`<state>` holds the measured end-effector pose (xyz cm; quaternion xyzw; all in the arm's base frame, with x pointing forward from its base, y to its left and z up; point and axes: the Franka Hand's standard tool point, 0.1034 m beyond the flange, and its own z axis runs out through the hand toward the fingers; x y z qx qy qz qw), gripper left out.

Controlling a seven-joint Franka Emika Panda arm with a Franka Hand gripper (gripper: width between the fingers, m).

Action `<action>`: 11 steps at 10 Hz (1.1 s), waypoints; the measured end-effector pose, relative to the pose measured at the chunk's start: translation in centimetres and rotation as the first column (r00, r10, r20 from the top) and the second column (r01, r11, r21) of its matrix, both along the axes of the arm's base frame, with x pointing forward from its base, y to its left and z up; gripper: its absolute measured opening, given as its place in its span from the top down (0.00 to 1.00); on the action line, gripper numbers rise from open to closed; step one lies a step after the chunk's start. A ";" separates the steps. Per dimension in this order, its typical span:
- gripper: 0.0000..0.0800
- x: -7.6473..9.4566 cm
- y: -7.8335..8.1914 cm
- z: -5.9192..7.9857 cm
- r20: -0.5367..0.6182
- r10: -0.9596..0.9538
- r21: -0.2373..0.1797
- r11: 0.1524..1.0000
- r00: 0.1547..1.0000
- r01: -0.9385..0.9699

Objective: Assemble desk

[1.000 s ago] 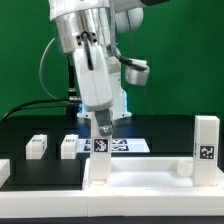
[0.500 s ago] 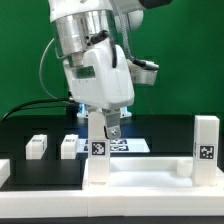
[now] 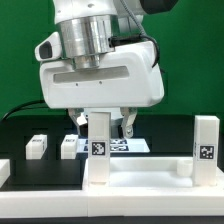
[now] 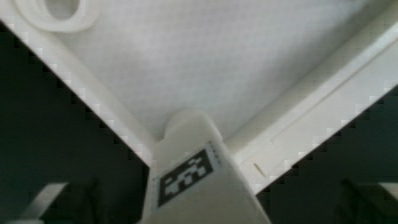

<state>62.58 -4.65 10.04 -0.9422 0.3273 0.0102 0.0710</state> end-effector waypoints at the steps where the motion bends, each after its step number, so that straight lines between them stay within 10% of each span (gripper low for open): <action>1: 0.19 0.0 -0.3 0.1 0.012 0.087 -0.008 0.996 0.996 -0.087; 5: 0.22 0.2 -1.1 0.6 0.039 0.265 -0.038 0.964 0.964 -0.263; 7: 0.64 0.2 -1.1 0.6 0.029 0.166 -0.031 0.986 0.986 -0.165; 11: 0.64 0.2 -1.0 0.6 -0.009 -0.148 -0.019 0.989 0.989 0.147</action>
Offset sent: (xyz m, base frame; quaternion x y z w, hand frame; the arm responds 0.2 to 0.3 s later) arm 0.0000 0.0000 0.0000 0.0000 0.0000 0.0650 0.9979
